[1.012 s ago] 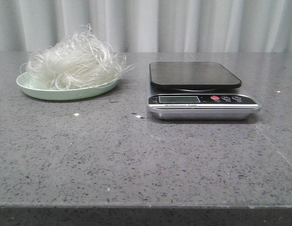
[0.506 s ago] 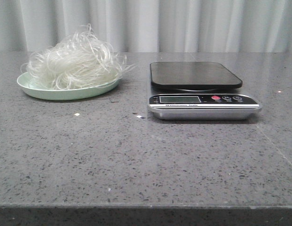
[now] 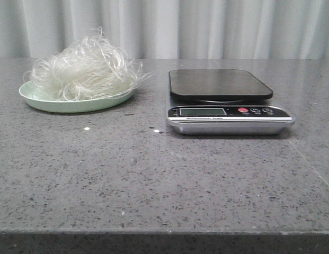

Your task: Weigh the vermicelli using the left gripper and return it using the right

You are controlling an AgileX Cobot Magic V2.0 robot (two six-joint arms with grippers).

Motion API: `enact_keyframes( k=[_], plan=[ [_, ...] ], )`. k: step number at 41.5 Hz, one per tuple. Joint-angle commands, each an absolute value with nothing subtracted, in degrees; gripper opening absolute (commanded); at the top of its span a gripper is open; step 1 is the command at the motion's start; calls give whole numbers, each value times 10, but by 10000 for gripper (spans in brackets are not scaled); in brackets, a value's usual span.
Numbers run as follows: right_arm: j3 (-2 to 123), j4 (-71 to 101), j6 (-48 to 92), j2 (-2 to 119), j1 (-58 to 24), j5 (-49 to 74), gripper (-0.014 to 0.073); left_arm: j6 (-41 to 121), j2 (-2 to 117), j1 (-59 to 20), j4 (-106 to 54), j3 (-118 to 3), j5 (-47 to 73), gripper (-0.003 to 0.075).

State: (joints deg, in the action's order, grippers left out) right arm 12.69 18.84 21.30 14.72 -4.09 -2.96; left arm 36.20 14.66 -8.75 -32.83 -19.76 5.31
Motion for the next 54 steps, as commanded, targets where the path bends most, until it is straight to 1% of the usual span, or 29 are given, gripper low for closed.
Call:
enact_keyframes(
  k=[1,7,10,12,15,19,27,33,43,48,50,54],
  plan=[
    [143,189,212,152,-38,-77,151,361,152,-86,-336,-213,15,144],
    [143,189,212,152,-38,-77,151,361,152,-86,-335,-213,11,144],
    [143,189,212,152,-38,-77,151,351,152,-86,-308,-213,7,144],
    [143,189,212,152,-38,-77,151,306,152,-86,-254,-213,0,144],
    [143,189,212,152,-38,-77,151,157,152,-86,-148,-213,0,144],
    [143,189,212,152,-38,-77,151,71,152,-85,-62,-211,0,144],
    [143,189,212,152,-38,-77,151,69,148,-37,-61,-192,0,144],
    [143,189,212,152,-38,-77,151,69,106,-8,-61,-149,0,144],
    [143,189,212,152,-38,-77,151,68,10,-6,-30,-40,12,144],
    [143,189,212,152,-38,-77,151,33,-15,-6,-29,8,0,144],
    [143,189,212,152,-38,-77,151,17,-14,-7,-28,5,31,144],
    [143,189,212,152,-38,-78,151,17,-14,-14,-28,6,37,144]
  ],
)
